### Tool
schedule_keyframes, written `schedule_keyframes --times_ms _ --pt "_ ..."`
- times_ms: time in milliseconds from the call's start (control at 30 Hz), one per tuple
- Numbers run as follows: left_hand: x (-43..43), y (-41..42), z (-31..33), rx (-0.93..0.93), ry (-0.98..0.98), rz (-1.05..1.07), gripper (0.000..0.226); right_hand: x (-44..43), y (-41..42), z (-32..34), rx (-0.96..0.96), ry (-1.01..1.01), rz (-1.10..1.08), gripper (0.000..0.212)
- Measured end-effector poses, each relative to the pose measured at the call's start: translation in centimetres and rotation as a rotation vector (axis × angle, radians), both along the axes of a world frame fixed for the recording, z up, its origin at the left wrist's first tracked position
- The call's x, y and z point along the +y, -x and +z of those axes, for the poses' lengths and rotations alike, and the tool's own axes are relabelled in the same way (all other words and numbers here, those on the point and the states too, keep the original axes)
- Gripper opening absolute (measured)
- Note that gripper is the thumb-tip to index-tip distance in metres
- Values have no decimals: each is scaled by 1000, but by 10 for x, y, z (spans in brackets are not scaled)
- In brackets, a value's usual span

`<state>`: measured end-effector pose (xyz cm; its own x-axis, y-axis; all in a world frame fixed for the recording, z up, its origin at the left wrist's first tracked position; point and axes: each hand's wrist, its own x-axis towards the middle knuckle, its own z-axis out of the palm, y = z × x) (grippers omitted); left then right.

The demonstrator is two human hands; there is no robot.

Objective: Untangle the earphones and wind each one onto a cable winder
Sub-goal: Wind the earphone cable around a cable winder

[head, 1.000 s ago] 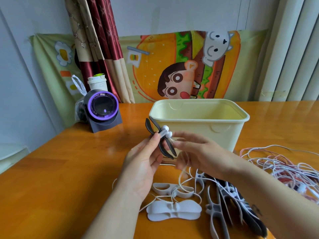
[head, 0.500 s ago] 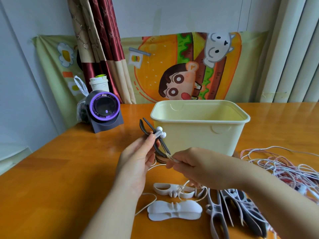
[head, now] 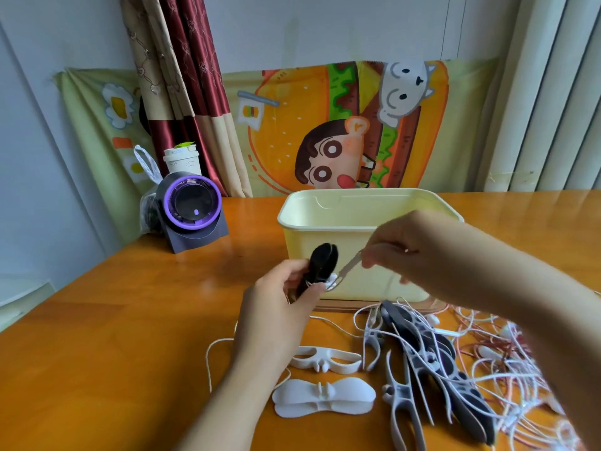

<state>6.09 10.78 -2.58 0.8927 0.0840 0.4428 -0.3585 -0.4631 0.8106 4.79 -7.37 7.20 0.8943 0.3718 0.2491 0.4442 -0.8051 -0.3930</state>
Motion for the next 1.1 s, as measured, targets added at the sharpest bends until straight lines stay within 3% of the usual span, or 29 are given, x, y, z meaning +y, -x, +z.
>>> schedule_keyframes --times_ms 167,400,733,1000,1100 --pt "-5 7 5 13 -88 -164 32 -10 -8 1 -123 -115 2 24" --pt "-2 9 8 54 -56 -263 29 -8 -16 -5 -191 -272 -20 28" --pt "1 7 7 80 -82 -265 27 1 -14 -10 -327 -235 -76 33" --pt "-2 13 13 114 -8 -413 27 0 -23 -17 -268 -376 -78 32" --pt "-3 14 15 138 147 -513 27 -4 -33 -26 -167 -418 -94 34"
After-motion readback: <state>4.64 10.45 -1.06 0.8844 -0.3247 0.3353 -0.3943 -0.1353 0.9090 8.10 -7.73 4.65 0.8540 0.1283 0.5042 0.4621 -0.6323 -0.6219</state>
